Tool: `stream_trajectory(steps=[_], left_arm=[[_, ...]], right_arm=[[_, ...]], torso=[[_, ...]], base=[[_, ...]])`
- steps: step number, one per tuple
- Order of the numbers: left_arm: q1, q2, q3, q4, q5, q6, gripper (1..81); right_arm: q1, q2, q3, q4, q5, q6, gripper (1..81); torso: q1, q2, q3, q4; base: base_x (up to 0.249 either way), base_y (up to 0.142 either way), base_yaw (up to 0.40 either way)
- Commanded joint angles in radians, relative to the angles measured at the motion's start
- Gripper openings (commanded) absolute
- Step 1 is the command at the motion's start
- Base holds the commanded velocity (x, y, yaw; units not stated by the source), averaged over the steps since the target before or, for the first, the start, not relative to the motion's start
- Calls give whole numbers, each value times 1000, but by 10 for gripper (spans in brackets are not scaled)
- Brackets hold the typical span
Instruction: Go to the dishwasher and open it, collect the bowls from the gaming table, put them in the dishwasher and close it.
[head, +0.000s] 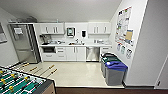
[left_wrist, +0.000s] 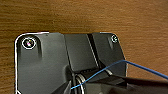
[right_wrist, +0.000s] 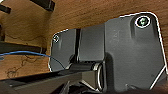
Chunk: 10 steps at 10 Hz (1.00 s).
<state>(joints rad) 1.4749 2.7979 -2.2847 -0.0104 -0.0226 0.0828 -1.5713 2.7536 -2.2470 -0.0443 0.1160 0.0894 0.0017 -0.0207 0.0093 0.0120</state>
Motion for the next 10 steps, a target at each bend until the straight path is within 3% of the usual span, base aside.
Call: stream_trajectory(steps=[1, 10], left_arm=[[-57, -9, 17, 7, 50, 9, 811], [-57, -9, 17, 10, 50, 9, 811]], right_arm=[[47, -15, 15, 0, -41, -5, 811], [53, -15, 21, -3, -42, -7, 811]], torso=[[0, 0, 0, 0], [0, 0, 0, 0]], base=[[179, 0, 0], [183, 0, 0]])
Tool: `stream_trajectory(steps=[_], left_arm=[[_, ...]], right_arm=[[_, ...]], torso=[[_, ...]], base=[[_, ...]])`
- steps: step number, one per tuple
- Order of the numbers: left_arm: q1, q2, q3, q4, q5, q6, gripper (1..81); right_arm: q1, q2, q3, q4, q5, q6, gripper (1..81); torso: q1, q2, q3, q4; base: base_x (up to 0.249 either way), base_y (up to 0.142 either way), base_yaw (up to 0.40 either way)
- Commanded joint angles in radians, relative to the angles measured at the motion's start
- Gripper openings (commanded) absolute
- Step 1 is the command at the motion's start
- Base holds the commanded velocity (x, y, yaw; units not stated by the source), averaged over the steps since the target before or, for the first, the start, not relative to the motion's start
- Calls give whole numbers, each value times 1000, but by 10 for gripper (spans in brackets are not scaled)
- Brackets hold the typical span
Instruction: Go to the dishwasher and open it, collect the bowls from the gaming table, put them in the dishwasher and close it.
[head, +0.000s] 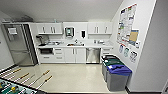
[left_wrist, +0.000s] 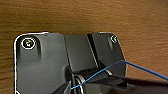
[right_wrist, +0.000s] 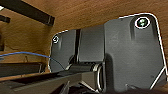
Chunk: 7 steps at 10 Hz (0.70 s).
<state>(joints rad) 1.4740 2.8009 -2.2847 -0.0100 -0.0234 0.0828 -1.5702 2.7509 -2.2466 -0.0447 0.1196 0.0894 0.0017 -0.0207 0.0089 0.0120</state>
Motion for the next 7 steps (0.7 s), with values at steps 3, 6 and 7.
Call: stream_trajectory(steps=[3, 6, 7], left_arm=[[-56, -12, 17, 10, 51, 9, 811], [-56, -13, 17, 8, 49, 9, 811], [-56, -12, 17, 8, 49, 9, 811]], right_arm=[[54, -12, 21, -3, -46, -5, 811], [54, -12, 23, -3, -46, -5, 811], [54, -12, 23, -3, -46, -5, 811]], torso=[[0, 0, 0, 0], [0, 0, 0, 0], [0, 0, 0, 0]], base=[[186, 0, 0], [186, 0, 0], [186, 0, 0]])
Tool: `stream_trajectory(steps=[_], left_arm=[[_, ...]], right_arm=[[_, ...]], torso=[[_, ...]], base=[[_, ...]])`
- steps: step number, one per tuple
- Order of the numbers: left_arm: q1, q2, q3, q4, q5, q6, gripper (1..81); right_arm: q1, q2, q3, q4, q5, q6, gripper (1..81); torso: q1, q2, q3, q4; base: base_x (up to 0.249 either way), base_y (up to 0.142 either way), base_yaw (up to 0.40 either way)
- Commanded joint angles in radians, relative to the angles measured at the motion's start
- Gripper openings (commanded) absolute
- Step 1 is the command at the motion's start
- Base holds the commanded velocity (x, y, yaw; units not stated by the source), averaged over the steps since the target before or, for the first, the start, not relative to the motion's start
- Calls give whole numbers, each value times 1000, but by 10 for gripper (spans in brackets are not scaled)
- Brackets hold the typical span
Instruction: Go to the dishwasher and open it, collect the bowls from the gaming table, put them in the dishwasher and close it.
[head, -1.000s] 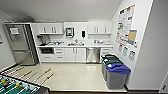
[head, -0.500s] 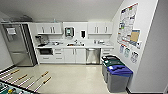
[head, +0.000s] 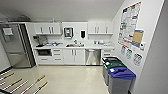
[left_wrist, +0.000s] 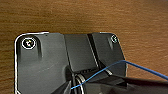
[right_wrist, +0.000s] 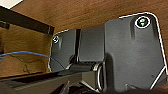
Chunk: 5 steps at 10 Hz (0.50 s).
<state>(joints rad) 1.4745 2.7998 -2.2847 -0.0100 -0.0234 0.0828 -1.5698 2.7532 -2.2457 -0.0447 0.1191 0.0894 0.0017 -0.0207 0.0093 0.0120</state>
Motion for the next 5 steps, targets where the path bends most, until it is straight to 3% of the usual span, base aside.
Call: stream_trajectory(steps=[1, 5], left_arm=[[-56, -12, 17, 8, 49, 9, 811], [-56, -12, 17, 10, 49, 9, 811]], right_arm=[[52, -14, 22, -3, -46, -5, 811], [53, -16, 20, -3, -46, -5, 811]], torso=[[0, 0, 0, 0], [0, 0, 0, 0]], base=[[186, 0, 0], [186, 0, 0]])
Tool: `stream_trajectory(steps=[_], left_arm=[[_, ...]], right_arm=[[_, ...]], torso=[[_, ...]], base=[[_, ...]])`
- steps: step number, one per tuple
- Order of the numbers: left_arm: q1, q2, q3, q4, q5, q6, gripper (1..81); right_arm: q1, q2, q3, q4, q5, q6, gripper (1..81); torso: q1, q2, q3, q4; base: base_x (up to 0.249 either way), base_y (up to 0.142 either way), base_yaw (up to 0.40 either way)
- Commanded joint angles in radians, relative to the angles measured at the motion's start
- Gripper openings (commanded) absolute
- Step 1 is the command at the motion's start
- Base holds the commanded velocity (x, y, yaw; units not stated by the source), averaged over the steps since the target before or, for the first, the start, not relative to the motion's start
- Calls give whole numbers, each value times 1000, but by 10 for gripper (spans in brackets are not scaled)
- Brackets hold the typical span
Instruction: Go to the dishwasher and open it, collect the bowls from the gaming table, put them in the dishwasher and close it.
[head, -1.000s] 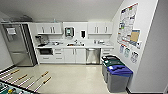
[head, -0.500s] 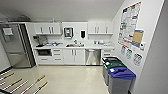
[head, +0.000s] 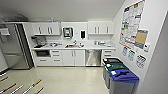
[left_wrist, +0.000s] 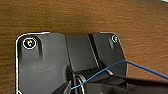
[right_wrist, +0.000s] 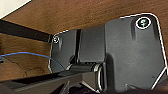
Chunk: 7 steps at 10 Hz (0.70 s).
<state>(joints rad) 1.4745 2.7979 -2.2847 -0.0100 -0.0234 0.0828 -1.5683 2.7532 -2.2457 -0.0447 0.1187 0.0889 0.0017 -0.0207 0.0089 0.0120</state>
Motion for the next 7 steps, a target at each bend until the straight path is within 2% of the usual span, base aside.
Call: stream_trajectory(steps=[1, 7], left_arm=[[-56, -10, 17, 10, 49, 9, 811], [-56, -15, 17, 7, 49, 9, 811]], right_arm=[[52, -16, 20, -3, -45, -5, 811], [52, -14, 20, -4, -47, -6, 811]], torso=[[0, 0, 0, 0], [0, 0, 0, 0]], base=[[186, 0, 0], [186, 0, 0]])
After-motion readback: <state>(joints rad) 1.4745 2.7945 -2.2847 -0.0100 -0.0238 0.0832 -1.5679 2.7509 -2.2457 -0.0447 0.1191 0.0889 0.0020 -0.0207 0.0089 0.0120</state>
